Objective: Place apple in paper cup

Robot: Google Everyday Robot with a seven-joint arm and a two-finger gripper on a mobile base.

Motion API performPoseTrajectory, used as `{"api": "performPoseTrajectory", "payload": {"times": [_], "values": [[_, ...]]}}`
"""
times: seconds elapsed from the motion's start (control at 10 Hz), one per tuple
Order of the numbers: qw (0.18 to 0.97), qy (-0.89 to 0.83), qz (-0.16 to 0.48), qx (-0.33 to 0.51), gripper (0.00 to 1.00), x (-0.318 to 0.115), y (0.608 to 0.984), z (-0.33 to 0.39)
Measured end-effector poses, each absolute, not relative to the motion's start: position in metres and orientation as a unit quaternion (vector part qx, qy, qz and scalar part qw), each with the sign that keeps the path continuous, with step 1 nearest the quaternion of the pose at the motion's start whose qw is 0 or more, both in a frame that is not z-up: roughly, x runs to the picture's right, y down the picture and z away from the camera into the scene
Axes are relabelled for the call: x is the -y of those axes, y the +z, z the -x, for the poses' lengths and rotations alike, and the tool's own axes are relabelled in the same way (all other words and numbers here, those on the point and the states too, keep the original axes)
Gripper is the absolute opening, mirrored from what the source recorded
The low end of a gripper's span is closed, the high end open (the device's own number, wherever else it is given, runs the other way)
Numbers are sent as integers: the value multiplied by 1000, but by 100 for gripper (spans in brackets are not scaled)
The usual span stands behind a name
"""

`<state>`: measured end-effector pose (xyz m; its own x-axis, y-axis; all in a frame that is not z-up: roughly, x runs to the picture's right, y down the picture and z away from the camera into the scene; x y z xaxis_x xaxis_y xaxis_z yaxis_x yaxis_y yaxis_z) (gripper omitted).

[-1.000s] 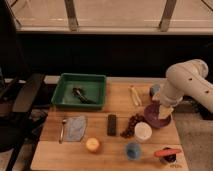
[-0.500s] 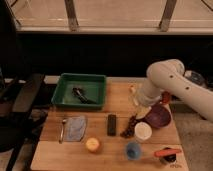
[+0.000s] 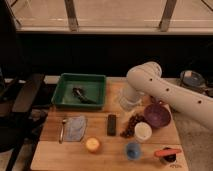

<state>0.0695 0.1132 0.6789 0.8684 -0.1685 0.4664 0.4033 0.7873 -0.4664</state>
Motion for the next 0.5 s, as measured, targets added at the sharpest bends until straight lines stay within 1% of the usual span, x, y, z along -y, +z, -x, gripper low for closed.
{"api": "performPoseTrajectory", "payload": {"times": [0.3,0.5], "values": [[923,-152,287,206,65,-112,679,-71],[916,-178,293,209,65,-113,681,-62]]}}
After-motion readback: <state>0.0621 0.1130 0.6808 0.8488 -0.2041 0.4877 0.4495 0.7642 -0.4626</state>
